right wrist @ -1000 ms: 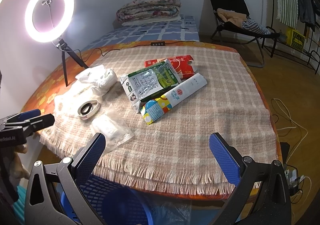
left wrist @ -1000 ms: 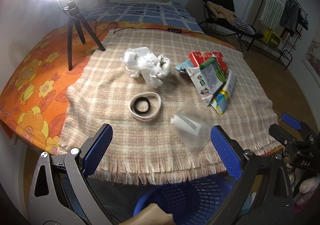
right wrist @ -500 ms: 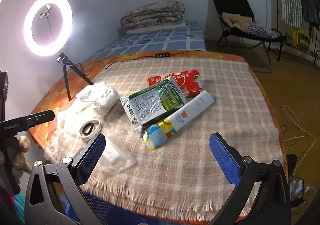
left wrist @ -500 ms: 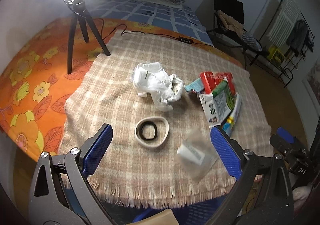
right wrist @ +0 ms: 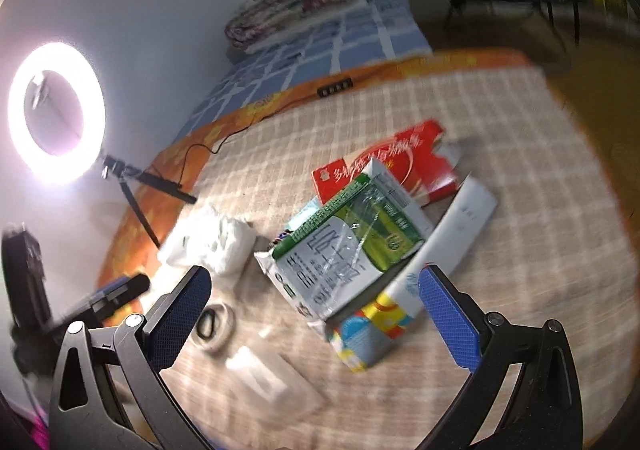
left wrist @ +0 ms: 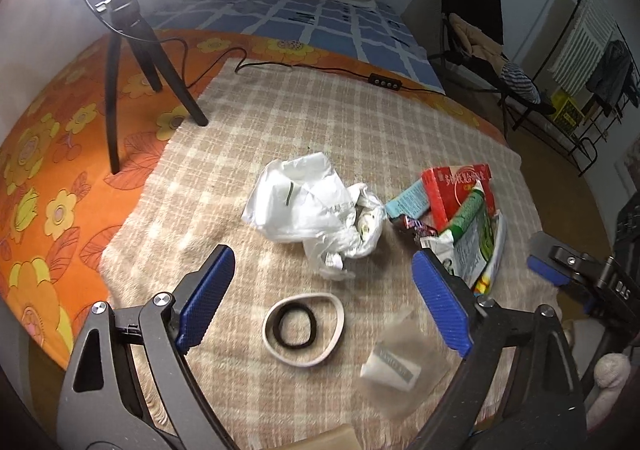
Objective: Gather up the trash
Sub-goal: 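Reach the left gripper to the white tissue while the right gripper reaches the green milk carton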
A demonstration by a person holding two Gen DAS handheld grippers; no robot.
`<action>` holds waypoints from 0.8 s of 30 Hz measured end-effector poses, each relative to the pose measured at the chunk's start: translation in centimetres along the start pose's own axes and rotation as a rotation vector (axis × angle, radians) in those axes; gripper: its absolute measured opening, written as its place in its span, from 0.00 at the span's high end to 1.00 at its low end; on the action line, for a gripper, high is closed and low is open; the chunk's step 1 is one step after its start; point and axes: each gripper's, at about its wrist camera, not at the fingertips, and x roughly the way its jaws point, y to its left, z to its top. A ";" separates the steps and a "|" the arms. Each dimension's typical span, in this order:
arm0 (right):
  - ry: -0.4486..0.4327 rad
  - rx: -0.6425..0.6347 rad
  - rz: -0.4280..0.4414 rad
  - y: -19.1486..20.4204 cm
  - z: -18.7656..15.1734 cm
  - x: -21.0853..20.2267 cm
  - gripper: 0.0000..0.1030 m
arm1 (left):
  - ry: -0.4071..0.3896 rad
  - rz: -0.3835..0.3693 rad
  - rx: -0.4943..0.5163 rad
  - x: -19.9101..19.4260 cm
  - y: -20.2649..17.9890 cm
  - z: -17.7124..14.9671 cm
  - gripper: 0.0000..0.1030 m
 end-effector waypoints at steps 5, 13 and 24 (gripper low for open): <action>0.061 0.113 0.016 -1.1 0.7 2.8 0.00 | 0.017 -0.002 -0.050 1.8 0.9 1.3 0.12; 0.113 0.209 0.001 -2.1 1.1 6.1 0.00 | 0.056 -0.006 -0.135 4.9 2.6 3.0 0.18; 0.132 0.324 -0.059 -4.0 1.7 9.2 0.00 | 0.140 -0.025 -0.145 8.2 3.3 3.0 0.55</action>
